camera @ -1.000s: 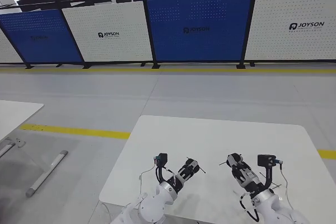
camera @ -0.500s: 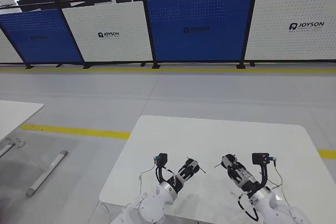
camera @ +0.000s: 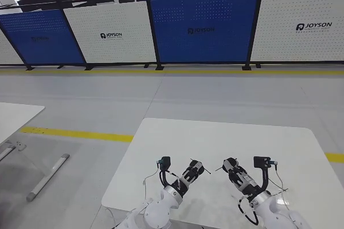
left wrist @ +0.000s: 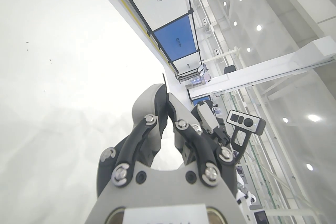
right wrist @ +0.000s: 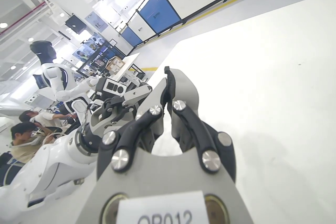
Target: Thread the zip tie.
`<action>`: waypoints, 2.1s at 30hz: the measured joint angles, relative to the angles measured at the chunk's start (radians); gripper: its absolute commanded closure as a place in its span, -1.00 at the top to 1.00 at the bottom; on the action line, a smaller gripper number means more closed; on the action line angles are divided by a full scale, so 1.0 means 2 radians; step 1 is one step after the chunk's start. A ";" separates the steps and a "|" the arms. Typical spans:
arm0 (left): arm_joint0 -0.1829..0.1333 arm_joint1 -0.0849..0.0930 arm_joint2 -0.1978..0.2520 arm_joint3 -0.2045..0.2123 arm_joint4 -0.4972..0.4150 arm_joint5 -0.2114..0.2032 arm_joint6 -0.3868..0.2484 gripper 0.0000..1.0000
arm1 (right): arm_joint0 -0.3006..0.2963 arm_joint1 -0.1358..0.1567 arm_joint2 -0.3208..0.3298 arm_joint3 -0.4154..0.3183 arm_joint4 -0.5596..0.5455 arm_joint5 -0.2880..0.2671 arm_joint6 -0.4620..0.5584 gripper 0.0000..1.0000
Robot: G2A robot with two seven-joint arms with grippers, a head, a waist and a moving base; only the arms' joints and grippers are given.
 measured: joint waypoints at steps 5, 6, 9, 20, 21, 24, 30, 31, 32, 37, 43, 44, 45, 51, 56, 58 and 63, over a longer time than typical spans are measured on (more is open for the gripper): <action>0.000 0.000 0.000 0.000 0.000 0.000 0.000 -1.00 | 0.000 0.000 0.000 0.000 0.000 0.000 0.000 -1.00; 0.000 0.000 0.000 0.000 0.000 0.000 0.000 -1.00 | 0.000 0.000 0.000 0.000 0.000 0.000 0.000 -1.00; 0.000 0.000 0.000 0.000 0.000 0.000 0.000 -1.00 | 0.000 0.000 0.000 0.000 0.000 0.000 0.000 -1.00; 0.000 0.000 0.000 0.000 0.000 0.000 0.000 -1.00 | -0.003 0.000 0.001 -0.001 -0.004 -0.001 -0.009 -1.00; 0.000 0.000 0.000 0.000 0.000 0.000 0.000 -1.00 | -0.009 -0.001 0.004 -0.001 -0.008 -0.002 -0.024 -1.00; 0.000 0.000 0.000 0.000 0.000 0.000 0.000 -1.00 | -0.027 -0.001 0.012 0.002 -0.016 -0.011 -0.055 -1.00; 0.000 0.000 0.000 0.000 0.000 0.000 0.000 -1.00 | -0.063 0.000 0.030 0.010 -0.032 -0.028 -0.098 -1.00; 0.000 0.000 0.000 0.000 0.000 0.000 0.000 -1.00 | -0.067 0.000 0.031 0.012 -0.034 -0.031 -0.107 -1.00; 0.000 0.000 0.000 0.000 0.000 0.000 0.000 -1.00 | -0.071 0.000 0.029 0.013 -0.036 -0.037 -0.112 -1.00; 0.000 0.000 0.000 0.000 0.000 0.000 0.000 -1.00 | -0.073 -0.002 0.021 0.020 -0.043 -0.065 -0.121 -1.00; -0.006 -0.002 0.012 0.000 0.039 -0.002 0.025 -1.00 | -0.073 -0.002 0.021 0.020 -0.043 -0.063 -0.120 -1.00; -0.008 -0.003 0.016 0.002 0.048 -0.004 0.032 -1.00 | -0.073 -0.002 0.021 0.020 -0.043 -0.063 -0.120 -1.00; -0.010 -0.005 0.020 0.007 0.058 -0.009 0.040 -1.00 | -0.073 -0.002 0.021 0.020 -0.043 -0.063 -0.120 -1.00; -0.009 -0.006 0.026 0.024 0.088 -0.032 0.054 -1.00 | -0.073 -0.002 0.021 0.020 -0.043 -0.063 -0.120 -1.00; -0.009 -0.006 0.026 0.024 0.086 -0.031 0.054 -1.00 | -0.073 -0.002 0.021 0.020 -0.043 -0.063 -0.120 -1.00; -0.009 -0.006 0.026 0.024 0.086 -0.031 0.054 -1.00 | -0.073 -0.003 0.021 0.019 -0.041 -0.064 -0.122 -1.00; -0.009 -0.006 0.026 0.024 0.086 -0.031 0.054 -1.00 | -0.080 -0.010 0.007 0.027 -0.003 -0.100 -0.160 -1.00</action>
